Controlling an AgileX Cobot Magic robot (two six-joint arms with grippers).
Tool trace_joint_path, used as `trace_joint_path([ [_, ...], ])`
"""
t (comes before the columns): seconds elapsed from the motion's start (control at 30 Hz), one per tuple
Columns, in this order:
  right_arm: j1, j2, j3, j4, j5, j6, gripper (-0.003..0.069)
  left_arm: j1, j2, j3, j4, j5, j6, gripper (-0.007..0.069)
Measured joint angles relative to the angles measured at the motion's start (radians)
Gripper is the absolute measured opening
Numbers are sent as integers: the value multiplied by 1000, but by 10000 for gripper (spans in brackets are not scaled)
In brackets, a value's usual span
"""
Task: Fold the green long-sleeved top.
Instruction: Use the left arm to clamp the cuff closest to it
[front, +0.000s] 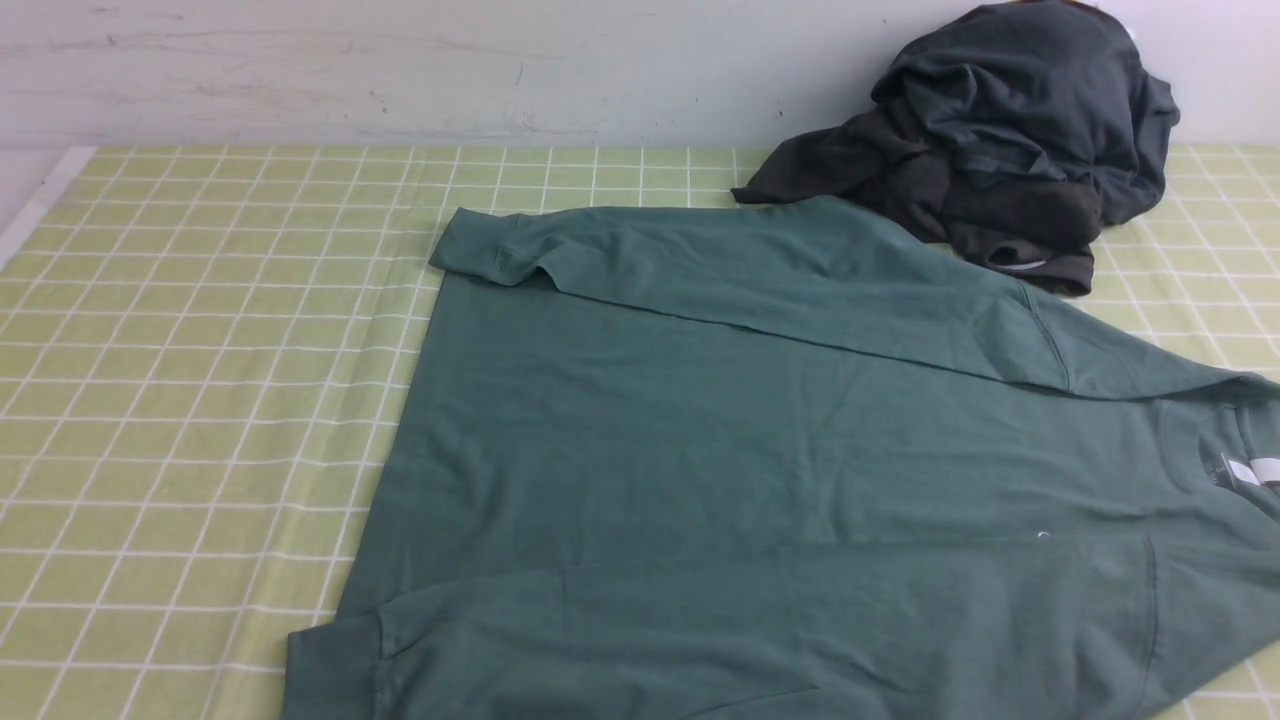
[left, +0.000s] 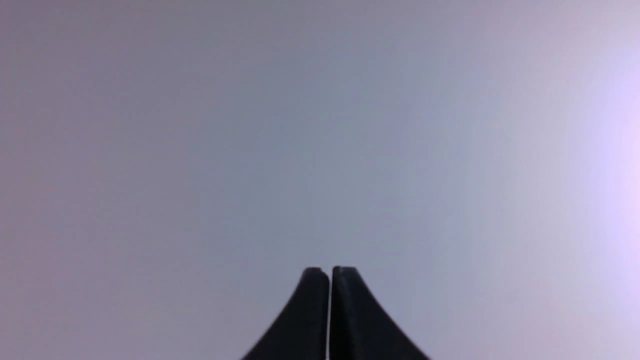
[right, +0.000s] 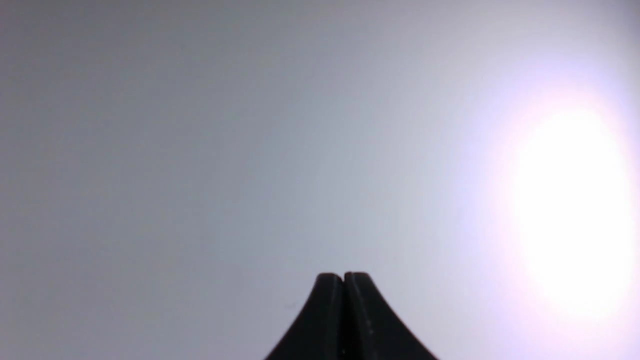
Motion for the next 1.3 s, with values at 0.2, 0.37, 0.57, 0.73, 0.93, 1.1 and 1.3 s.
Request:
trace_joint_path([
  [0.2, 0, 0, -73, 3, 29, 48, -14, 0, 0, -160, 37, 115, -198, -3],
  [0.37, 0, 91, -363, 5, 267, 23, -14, 0, 181, -516, 235, 580, -237, -3],
  [0.57, 0, 385, -600, -6, 616, -56, -14, 0, 530, -709, 299, 1077, -349, -3],
  [0.73, 0, 563, -616, 37, 859, -14, -13, 0, 736, -710, 303, 1248, -368, -3],
  [0.93, 0, 730, -616, 190, 1242, -1, -13, 0, 973, -714, 340, 1348, -369, -3],
  [1.1, 0, 877, -616, 336, 1477, -177, -13, -20, 1179, -716, 205, 1484, -285, -3],
  [1.3, 0, 987, -616, 586, 1466, -490, -12, -116, 1408, -742, -121, 1488, 145, 4],
])
